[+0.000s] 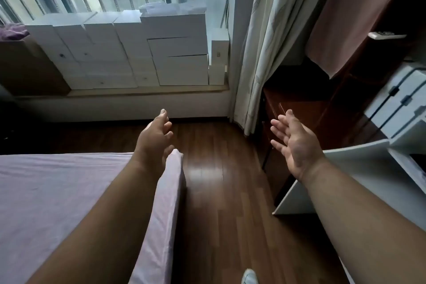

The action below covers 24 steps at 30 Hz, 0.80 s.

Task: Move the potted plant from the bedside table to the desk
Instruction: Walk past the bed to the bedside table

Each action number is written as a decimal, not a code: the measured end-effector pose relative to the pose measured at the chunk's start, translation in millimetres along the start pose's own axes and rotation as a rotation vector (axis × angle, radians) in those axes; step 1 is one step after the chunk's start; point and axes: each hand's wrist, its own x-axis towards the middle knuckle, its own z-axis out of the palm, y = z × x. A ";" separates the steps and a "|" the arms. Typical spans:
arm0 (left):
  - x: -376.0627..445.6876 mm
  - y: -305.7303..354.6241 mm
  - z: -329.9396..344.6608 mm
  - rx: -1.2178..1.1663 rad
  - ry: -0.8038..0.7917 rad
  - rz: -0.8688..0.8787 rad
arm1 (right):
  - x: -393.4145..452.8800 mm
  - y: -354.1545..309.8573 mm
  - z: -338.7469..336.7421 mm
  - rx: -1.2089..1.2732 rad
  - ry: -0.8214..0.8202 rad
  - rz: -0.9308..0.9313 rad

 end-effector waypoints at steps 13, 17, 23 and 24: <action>120.6 26.6 76.8 -0.082 0.097 -0.016 | 187.4 -31.0 34.1 0.061 -0.131 0.103; 171.0 29.8 73.1 -0.082 0.132 -0.013 | 235.0 -29.3 65.3 0.065 -0.143 0.115; 277.0 43.3 54.2 -0.115 0.124 -0.010 | 316.9 -22.3 135.4 0.029 -0.159 0.102; 298.4 49.4 50.3 -0.120 0.131 -0.015 | 332.1 -21.8 149.9 0.030 -0.152 0.109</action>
